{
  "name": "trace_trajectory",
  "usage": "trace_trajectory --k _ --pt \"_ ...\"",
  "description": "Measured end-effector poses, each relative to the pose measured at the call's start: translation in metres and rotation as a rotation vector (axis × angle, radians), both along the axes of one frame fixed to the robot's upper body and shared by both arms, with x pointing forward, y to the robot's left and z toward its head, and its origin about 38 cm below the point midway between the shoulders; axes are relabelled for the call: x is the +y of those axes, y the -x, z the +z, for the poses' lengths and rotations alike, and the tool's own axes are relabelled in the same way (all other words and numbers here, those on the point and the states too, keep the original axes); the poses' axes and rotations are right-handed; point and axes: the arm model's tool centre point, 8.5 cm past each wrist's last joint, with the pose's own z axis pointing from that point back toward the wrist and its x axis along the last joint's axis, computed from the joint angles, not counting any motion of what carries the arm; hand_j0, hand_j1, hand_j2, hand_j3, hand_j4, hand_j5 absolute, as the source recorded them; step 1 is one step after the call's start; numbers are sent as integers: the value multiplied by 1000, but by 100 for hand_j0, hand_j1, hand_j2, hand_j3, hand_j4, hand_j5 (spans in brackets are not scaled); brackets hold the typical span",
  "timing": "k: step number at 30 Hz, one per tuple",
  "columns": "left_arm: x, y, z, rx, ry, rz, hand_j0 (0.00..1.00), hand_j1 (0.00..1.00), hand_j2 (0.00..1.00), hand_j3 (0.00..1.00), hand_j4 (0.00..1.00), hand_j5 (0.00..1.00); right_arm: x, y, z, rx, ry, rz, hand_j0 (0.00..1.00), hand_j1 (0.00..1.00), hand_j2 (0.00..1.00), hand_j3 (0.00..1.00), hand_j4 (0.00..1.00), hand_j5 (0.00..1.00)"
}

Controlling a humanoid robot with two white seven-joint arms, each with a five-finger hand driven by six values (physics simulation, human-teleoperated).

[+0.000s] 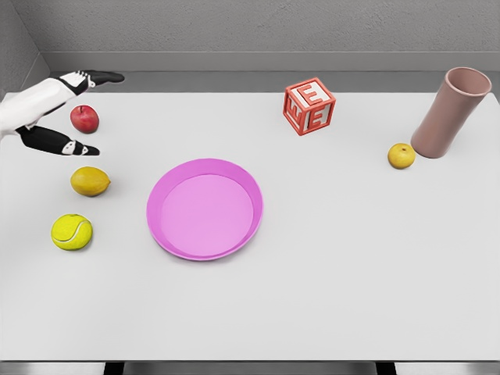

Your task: Put the lemon on the plate with left arm

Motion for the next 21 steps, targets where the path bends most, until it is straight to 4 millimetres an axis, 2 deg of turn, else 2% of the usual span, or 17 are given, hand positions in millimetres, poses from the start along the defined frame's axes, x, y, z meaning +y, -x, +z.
trace_trajectory --k 5,9,21 --pt "2 6 2 -1 -26 -6 100 100 100 100 100 100 0 1 0 2 0 0 100 100 100 100 100 100" --pt "7 24 -21 59 -66 -13 100 100 100 100 100 100 0 0 0 0 0 1 100 100 100 100 100 100" --pt "13 24 -35 36 -359 39 100 100 100 100 100 100 0 0 0 0 0 1 100 100 100 100 100 100"
